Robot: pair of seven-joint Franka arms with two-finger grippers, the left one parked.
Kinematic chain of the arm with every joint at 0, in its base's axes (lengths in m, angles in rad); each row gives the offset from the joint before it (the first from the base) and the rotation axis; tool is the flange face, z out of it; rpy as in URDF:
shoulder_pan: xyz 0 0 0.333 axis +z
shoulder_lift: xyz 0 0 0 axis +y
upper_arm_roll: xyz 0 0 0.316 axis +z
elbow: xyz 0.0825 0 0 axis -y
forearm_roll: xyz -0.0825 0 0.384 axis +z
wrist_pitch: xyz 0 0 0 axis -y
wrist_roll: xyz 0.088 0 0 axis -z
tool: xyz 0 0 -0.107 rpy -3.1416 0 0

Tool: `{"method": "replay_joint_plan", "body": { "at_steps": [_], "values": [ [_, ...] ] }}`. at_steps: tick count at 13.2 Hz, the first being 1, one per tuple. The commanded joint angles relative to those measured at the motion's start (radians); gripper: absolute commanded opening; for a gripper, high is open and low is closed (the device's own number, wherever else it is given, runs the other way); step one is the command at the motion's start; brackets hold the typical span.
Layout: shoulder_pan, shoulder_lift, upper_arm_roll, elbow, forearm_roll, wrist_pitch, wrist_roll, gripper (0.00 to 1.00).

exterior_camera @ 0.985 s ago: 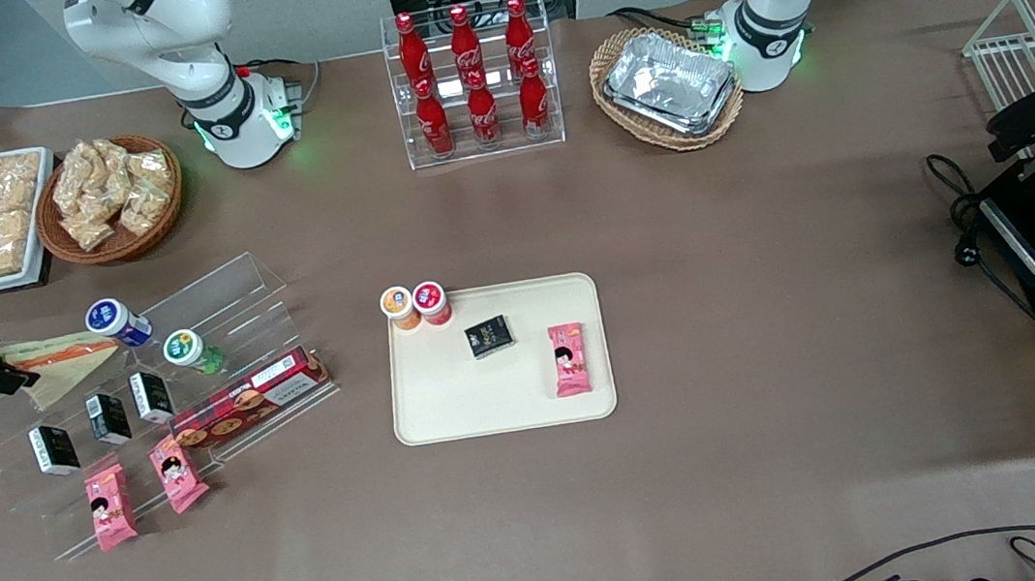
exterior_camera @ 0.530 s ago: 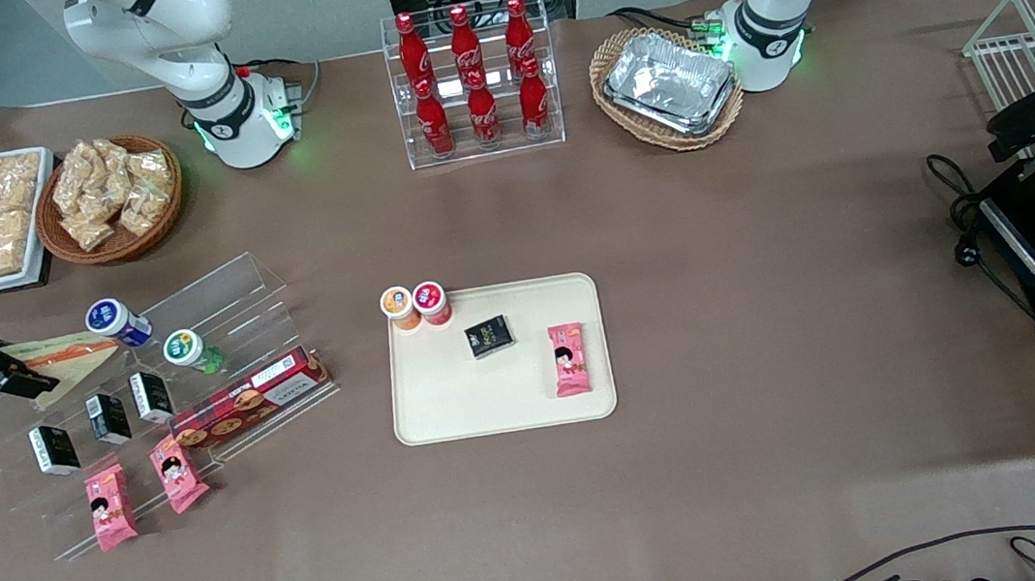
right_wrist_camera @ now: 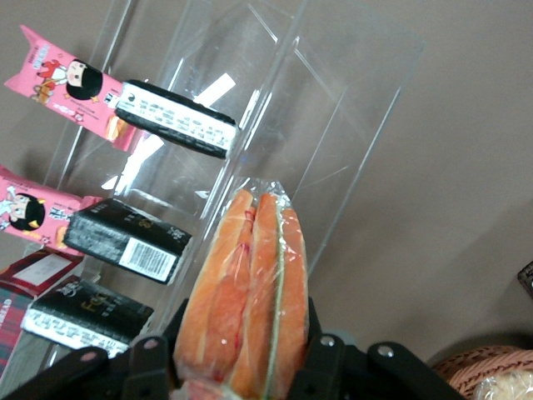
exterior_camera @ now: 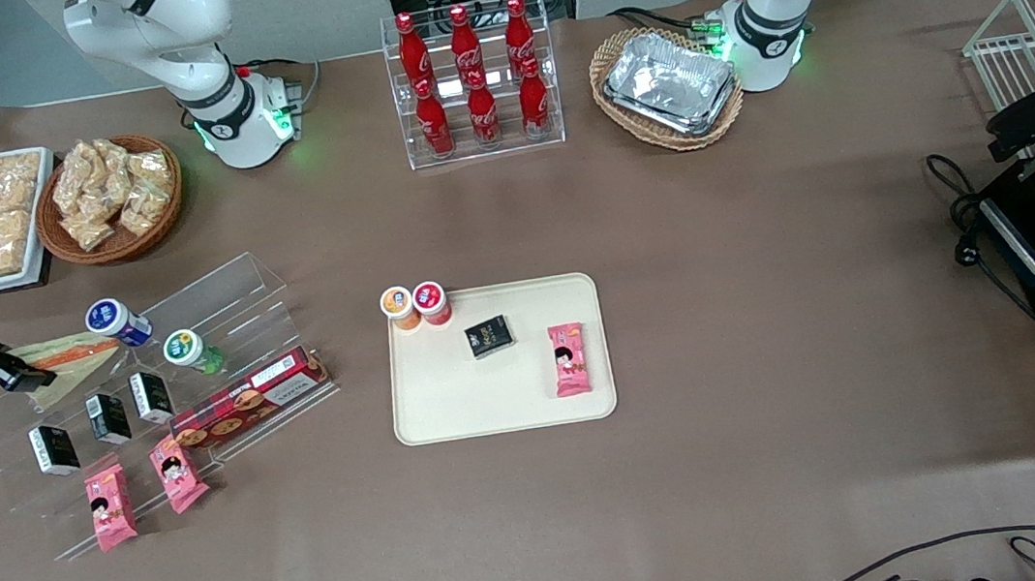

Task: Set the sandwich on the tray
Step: 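Lift the sandwich and carry it with the right gripper over the white tray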

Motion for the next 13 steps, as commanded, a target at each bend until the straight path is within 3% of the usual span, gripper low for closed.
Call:
{"method": "replay_joint_plan", "body": {
  "at_steps": [1,8,13],
  "values": [
    [0.001,-0.015,0.003,0.032,-0.005,0.000,-0.051,0.41],
    [0.002,0.067,0.009,0.418,-0.002,-0.308,-0.344,0.42],
    [0.099,0.056,0.093,0.546,0.036,-0.445,-0.593,0.45]
  ]
}}
